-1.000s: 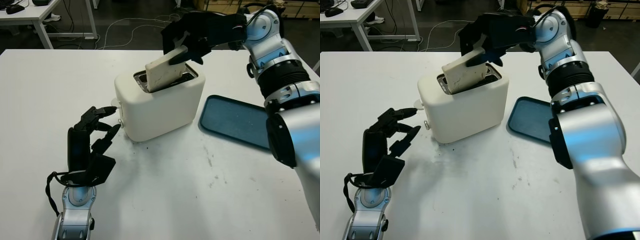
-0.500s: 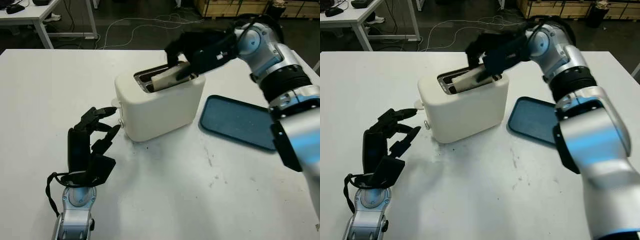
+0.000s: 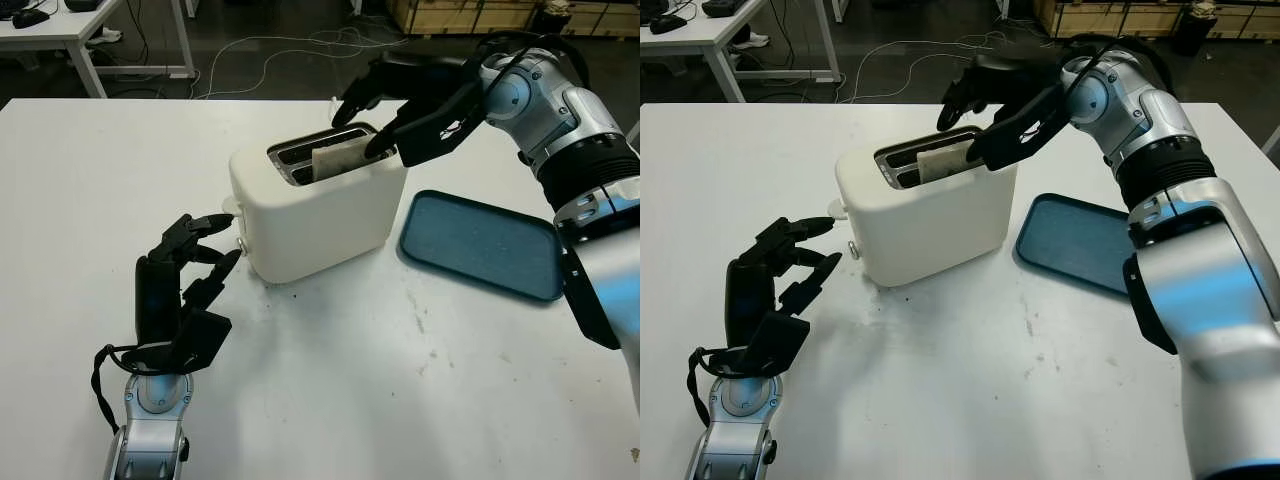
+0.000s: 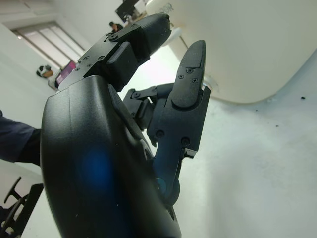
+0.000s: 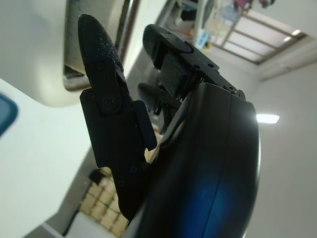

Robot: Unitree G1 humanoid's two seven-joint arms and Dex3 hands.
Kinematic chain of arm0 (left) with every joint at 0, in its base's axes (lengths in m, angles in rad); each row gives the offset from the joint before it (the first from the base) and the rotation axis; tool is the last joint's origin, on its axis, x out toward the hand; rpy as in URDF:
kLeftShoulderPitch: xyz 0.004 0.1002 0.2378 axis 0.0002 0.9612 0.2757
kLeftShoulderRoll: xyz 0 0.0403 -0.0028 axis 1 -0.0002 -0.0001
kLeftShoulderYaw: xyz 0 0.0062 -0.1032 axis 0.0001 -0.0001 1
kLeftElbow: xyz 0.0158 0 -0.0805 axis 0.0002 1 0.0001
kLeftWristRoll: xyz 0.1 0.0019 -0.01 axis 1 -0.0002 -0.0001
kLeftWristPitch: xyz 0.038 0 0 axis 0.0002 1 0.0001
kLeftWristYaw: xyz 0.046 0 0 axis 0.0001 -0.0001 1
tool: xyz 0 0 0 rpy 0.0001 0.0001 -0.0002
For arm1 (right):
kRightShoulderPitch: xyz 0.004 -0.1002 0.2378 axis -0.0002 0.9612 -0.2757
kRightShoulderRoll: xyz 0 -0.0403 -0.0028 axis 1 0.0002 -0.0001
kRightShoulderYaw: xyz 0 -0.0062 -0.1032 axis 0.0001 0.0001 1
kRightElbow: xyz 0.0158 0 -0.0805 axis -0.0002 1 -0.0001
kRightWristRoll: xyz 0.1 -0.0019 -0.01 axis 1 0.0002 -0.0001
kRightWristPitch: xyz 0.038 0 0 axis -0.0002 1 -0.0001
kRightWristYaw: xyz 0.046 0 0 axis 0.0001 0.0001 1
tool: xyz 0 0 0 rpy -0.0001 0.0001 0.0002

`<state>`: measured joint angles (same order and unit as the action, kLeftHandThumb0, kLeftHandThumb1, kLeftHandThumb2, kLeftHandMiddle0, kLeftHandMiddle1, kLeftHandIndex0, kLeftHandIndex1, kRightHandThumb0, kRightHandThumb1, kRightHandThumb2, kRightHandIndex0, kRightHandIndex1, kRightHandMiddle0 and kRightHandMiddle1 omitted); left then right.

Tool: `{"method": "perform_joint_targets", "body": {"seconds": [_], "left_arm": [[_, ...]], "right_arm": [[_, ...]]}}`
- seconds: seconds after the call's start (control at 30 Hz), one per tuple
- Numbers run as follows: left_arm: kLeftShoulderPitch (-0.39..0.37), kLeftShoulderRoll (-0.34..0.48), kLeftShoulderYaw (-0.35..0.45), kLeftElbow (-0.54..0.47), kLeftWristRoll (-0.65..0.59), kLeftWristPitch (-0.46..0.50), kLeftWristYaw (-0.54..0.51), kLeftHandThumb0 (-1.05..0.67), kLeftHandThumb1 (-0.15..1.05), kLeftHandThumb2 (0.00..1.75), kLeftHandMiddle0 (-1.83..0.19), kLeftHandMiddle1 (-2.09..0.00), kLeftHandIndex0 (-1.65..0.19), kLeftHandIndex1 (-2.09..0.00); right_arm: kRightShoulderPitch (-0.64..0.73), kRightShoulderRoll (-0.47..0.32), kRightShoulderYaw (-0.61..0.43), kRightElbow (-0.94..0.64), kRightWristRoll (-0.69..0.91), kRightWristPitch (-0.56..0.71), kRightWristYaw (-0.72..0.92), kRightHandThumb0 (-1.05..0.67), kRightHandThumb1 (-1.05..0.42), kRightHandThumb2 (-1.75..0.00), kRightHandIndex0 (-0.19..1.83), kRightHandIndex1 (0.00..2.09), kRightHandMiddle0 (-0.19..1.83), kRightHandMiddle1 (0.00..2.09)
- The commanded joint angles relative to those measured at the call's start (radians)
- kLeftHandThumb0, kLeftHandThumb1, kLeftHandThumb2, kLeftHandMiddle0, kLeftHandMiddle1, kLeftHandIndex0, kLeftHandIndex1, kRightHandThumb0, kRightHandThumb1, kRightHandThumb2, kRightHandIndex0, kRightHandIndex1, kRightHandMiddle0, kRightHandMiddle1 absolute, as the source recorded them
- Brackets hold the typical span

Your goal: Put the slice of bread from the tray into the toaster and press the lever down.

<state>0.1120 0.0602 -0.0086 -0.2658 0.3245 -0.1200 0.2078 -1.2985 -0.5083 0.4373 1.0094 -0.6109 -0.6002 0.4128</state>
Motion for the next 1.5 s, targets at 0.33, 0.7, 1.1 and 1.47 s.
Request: {"method": "perform_joint_targets", "body": {"seconds": [0.33,0.7,1.1,1.47], "left_arm": [[0.003,0.011,0.005,0.007,0.023,-0.012,0.010,-0.26,0.92,0.17,-0.58,-1.26,-0.66,-0.58],[-0.036,0.038,0.050,0.003,-0.005,-0.017,-0.003,-0.23,0.92,0.15,-0.54,-1.30,-0.66,-0.59],[-0.106,0.126,0.101,0.013,0.003,-0.066,-0.009,-0.21,0.92,0.12,-0.59,-1.26,-0.67,-0.59],[-0.159,0.259,0.154,-0.035,0.024,-0.022,-0.109,-0.29,0.92,0.08,-0.60,-1.20,-0.69,-0.56]], "right_arm": [[0.089,-0.069,-0.019,-0.012,-0.095,-0.160,-0.528,-0.54,-0.90,-0.01,0.53,0.83,0.89,0.03],[0.400,-0.069,-0.192,-0.085,0.089,-0.264,-0.650,-0.46,-0.91,0.00,0.78,0.81,1.01,0.05],[0.916,0.080,-0.360,-0.490,0.449,-0.267,-0.523,-0.37,-0.91,0.00,0.87,0.72,1.05,0.03],[1.115,0.203,-0.426,-0.726,0.648,-0.011,-0.380,-0.45,-0.92,-0.04,1.01,0.63,1.08,0.01]]}}
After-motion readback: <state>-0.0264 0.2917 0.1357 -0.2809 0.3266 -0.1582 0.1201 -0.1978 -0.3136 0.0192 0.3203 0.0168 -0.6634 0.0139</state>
